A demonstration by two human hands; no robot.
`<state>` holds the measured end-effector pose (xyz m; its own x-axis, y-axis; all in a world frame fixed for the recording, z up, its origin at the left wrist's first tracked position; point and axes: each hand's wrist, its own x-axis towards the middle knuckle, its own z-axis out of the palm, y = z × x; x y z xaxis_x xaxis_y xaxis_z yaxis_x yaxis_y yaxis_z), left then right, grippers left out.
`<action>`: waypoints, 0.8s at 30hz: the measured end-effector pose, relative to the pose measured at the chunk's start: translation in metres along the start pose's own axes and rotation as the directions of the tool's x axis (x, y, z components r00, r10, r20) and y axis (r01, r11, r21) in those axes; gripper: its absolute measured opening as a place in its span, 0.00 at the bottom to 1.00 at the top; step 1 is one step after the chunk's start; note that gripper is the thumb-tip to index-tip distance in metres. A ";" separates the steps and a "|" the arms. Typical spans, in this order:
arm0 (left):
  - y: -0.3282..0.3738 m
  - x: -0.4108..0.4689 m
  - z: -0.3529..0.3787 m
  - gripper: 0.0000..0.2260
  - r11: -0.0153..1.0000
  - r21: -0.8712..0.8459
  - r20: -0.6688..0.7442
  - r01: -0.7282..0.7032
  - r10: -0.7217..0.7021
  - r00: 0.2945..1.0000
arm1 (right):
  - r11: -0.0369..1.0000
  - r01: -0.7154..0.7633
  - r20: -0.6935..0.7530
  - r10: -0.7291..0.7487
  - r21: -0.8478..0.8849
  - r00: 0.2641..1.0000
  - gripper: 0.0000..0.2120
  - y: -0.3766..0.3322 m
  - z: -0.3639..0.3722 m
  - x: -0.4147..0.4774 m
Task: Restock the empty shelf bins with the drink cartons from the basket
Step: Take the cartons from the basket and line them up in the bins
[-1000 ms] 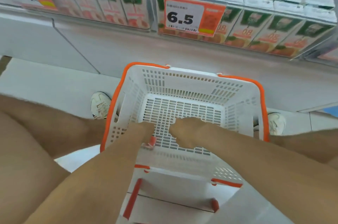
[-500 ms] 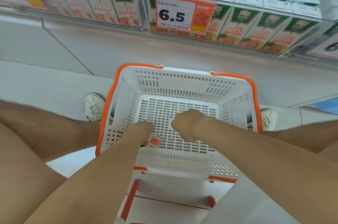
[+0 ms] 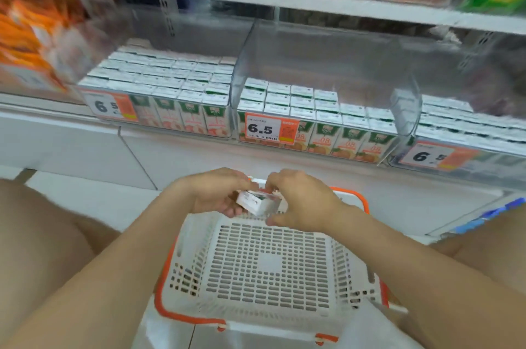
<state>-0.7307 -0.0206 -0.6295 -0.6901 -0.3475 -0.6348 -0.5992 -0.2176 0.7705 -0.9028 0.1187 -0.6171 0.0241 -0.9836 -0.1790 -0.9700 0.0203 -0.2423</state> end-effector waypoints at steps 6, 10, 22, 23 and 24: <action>0.076 -0.045 -0.002 0.22 0.984 0.130 -0.183 -0.125 0.148 0.972 | 0.979 0.076 -0.257 -0.025 0.189 0.966 0.13 -0.003 -0.059 -0.004; 0.105 -0.062 0.001 0.26 0.939 0.212 -0.274 -0.271 0.324 0.906 | 0.914 0.031 -0.410 0.152 0.405 0.899 0.15 -0.008 -0.094 -0.005; 0.116 -0.066 -0.014 0.13 0.781 0.175 -0.245 -0.600 0.624 0.742 | 0.589 0.124 -0.422 0.402 0.799 0.812 0.09 -0.012 -0.123 0.013; 0.117 -0.069 -0.021 0.13 0.772 0.225 -0.217 -0.594 0.634 0.742 | 0.592 0.154 -0.447 0.387 0.791 0.807 0.09 -0.015 -0.124 0.016; 0.117 -0.073 -0.028 0.13 0.762 0.276 -0.188 -0.586 0.641 0.744 | 0.595 0.181 -0.462 0.362 0.783 0.810 0.09 -0.019 -0.125 0.019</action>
<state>-0.7390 -0.0463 -0.4909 -0.8211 -0.5699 0.0326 -0.1639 0.2902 0.9428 -0.9144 0.0774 -0.4971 -0.4429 -0.8722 0.2076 -0.3833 -0.0252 -0.9233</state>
